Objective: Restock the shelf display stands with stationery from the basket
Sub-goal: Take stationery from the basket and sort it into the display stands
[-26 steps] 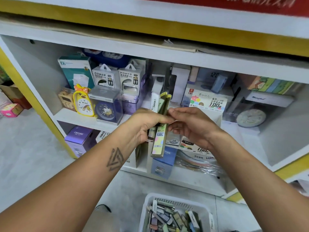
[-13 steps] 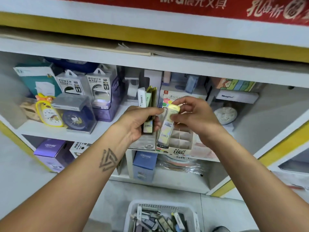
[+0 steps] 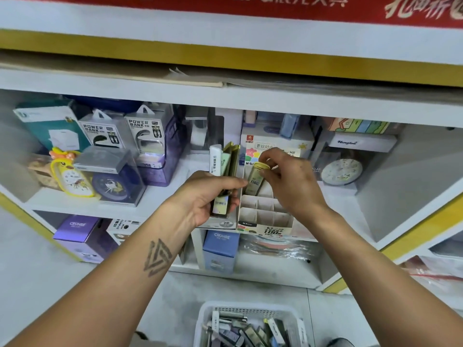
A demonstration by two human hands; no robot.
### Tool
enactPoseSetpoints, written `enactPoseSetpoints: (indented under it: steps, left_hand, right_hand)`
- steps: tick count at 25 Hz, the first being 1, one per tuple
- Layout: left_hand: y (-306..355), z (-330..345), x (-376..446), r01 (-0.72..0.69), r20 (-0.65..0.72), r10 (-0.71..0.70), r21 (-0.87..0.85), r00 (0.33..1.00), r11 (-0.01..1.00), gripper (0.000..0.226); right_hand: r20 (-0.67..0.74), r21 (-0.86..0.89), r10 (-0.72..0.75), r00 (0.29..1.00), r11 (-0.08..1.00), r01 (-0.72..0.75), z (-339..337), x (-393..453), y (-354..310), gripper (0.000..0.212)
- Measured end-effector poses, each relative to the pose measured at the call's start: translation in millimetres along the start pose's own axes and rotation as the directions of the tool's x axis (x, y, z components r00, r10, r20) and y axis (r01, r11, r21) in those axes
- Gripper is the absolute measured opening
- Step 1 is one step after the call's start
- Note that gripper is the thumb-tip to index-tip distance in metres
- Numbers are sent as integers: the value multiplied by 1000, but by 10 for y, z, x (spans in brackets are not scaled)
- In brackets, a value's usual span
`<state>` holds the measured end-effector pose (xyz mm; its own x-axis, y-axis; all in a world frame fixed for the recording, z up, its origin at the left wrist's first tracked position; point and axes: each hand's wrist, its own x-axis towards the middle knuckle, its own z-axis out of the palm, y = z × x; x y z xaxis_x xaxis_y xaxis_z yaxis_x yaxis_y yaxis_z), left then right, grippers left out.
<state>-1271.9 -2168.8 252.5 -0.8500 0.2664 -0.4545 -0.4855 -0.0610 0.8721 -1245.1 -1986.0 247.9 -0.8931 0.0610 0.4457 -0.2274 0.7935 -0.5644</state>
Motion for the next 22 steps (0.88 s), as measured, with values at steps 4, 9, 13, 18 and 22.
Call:
enactPoseSetpoints:
  steps: [4,9,13,18,22]
  left_hand:
    - [-24,-9,-43,-8,53,9,-9,999,1000,14]
    - [-28,-10,-88,-19,99,14,49,995,999,22]
    - [-29,59,-130,-17,159,13,21,987,1000,6]
    - [-27,125,-181,-14,242,12,7,970,1000,16]
    - [-37,146,-193,-8,253,9,-3,967,1000,20]
  right_hand:
    - [105,-59,-28,994,998,34,109,-7,1,8]
    - [-55,-120,16,998,993,-22,70,5,-96,17]
    - [269,475,367,891,754,-454,14,13,-200,27]
    - [306,617,420,854,596,-514,-76,-14,-223,19]
    - [320,604,423,848,598,-526,-128,-24,-206,18]
